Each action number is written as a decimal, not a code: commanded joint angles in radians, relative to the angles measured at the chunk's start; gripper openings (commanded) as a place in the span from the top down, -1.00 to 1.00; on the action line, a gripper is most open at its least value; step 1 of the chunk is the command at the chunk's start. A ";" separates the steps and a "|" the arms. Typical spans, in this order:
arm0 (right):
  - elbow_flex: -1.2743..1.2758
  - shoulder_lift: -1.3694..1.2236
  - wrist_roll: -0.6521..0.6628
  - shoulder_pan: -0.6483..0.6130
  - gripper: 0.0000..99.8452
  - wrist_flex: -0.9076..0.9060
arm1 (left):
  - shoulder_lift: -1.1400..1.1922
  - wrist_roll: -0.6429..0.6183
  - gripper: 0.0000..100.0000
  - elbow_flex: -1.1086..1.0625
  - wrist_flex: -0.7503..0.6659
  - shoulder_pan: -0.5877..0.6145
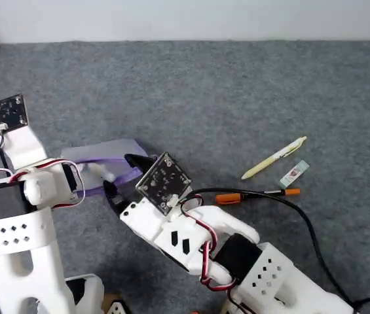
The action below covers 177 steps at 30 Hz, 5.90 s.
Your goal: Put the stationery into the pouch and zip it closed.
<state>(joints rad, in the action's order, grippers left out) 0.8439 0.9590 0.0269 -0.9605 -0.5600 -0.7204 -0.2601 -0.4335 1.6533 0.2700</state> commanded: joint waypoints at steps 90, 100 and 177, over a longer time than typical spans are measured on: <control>-0.559 -0.631 0.402 0.615 0.98 -0.897 | -0.002 -0.008 0.97 0.048 -0.011 0.003; -0.559 -0.248 0.049 0.323 0.98 -0.897 | -0.003 -0.008 0.97 0.054 -0.021 0.003; -0.292 -0.461 -0.311 0.874 0.66 -0.591 | -0.008 -0.006 0.97 0.050 -0.021 -0.002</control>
<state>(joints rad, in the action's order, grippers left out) 0.6260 0.5662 -0.2631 -0.1626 -1.1477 -0.7204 -0.2601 -0.4335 1.6471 0.2700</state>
